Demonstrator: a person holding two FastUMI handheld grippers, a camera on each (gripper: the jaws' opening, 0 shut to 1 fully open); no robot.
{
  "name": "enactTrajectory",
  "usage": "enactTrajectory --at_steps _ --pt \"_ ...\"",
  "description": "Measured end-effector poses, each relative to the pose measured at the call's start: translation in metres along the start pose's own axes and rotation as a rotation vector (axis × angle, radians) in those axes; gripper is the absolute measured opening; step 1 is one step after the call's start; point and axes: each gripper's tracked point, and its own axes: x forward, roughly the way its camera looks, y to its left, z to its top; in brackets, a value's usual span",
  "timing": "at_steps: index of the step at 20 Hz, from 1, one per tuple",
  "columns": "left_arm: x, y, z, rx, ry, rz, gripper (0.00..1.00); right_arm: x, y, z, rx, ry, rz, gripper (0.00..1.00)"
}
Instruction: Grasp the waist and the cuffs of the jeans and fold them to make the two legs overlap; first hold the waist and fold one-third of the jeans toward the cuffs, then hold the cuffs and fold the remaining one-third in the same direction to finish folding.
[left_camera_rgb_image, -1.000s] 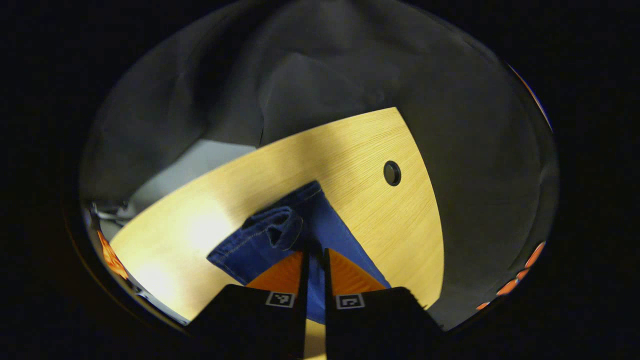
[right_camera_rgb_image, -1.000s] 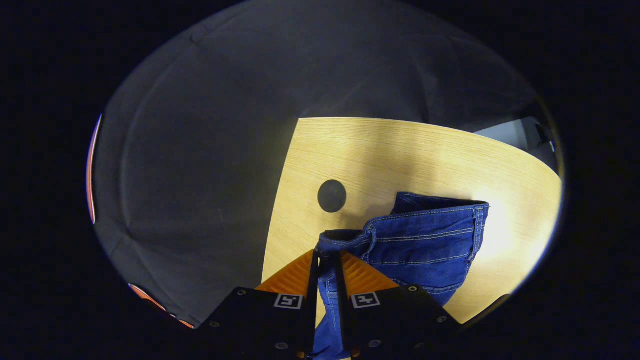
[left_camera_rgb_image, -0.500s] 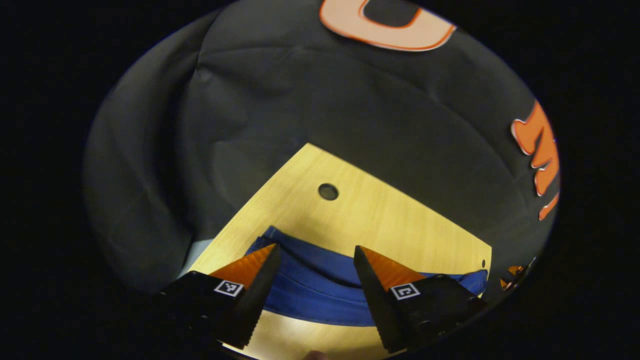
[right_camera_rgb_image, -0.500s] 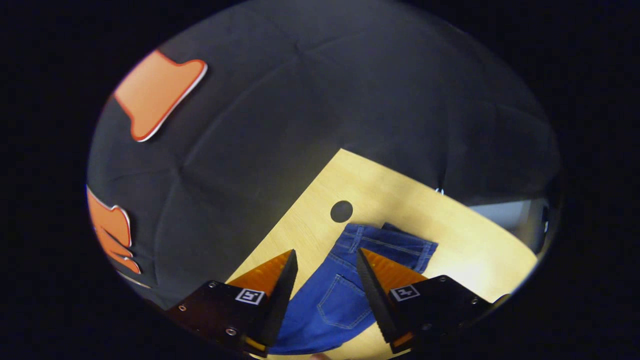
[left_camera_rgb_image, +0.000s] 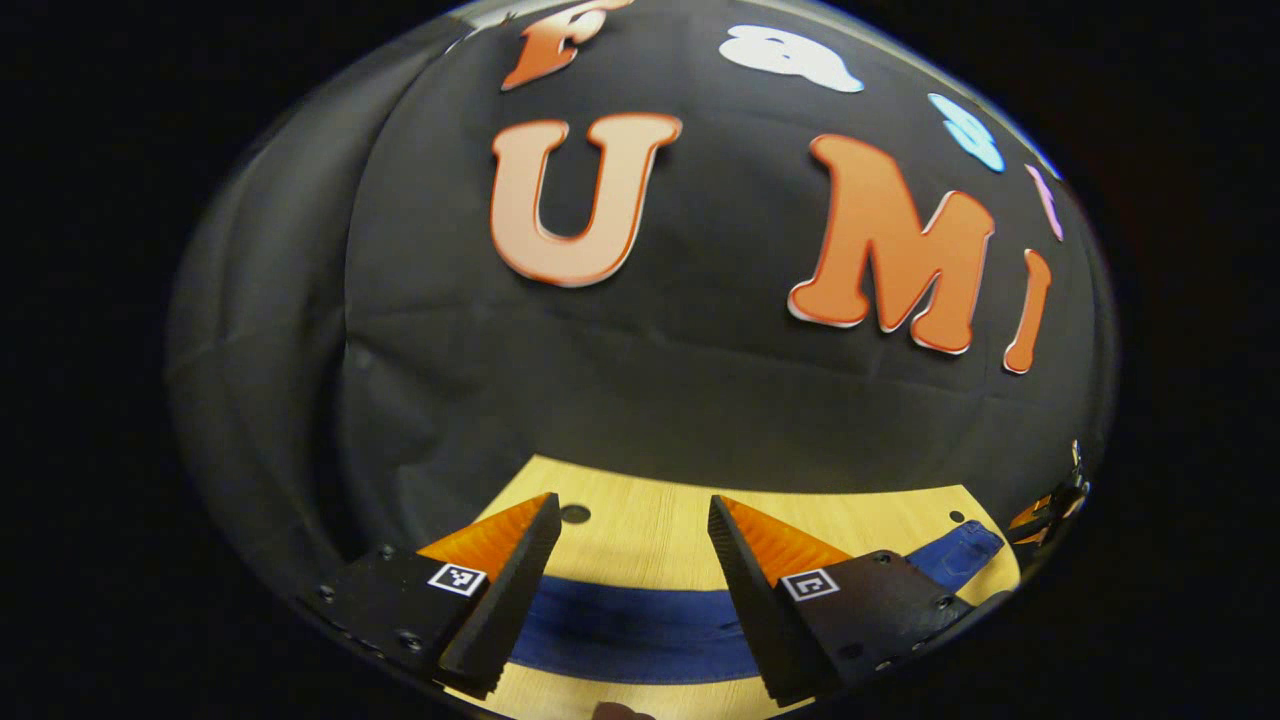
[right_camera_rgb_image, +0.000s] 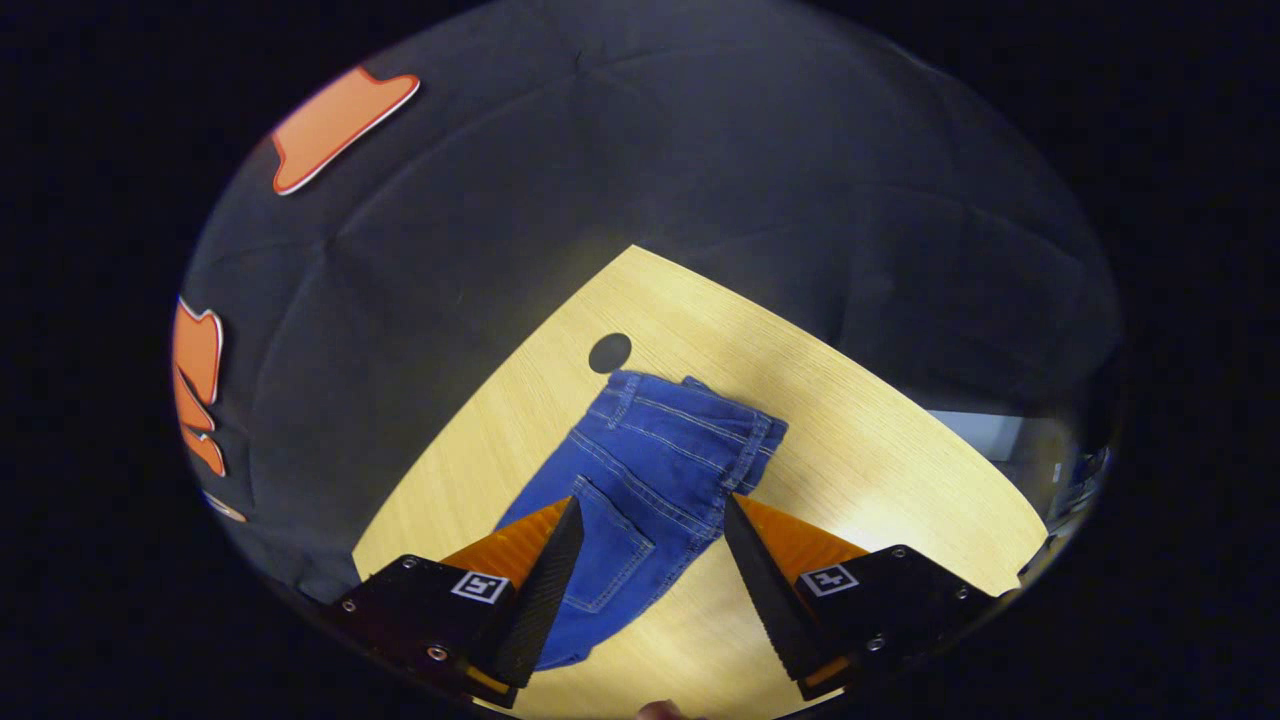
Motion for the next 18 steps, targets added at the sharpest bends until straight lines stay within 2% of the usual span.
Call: enactTrajectory --at_steps 3,6,8,12,17,18 --pt "-0.02 -0.023 0.022 0.039 -0.102 -0.017 0.91 0.006 -0.005 -0.011 -0.03 0.004 -0.032 0.93" --pt "-0.059 -0.055 0.034 0.043 -0.166 -0.039 0.91 0.012 -0.009 -0.015 0.021 0.054 -0.046 0.94" --pt "-0.079 -0.07 0.031 0.072 -0.17 -0.048 0.91 0.018 -0.015 -0.016 0.048 0.075 -0.074 0.94" --pt "-0.111 -0.086 0.025 0.11 -0.151 -0.033 0.91 0.035 -0.011 -0.016 0.106 0.094 -0.084 0.95" --pt "-0.136 -0.077 0.024 0.082 -0.157 0.02 0.89 0.045 -0.021 -0.01 0.0 0.041 -0.128 0.9" --pt "-0.139 -0.075 0.023 0.081 -0.154 0.032 0.89 0.045 -0.019 -0.014 -0.007 0.055 -0.104 0.94"
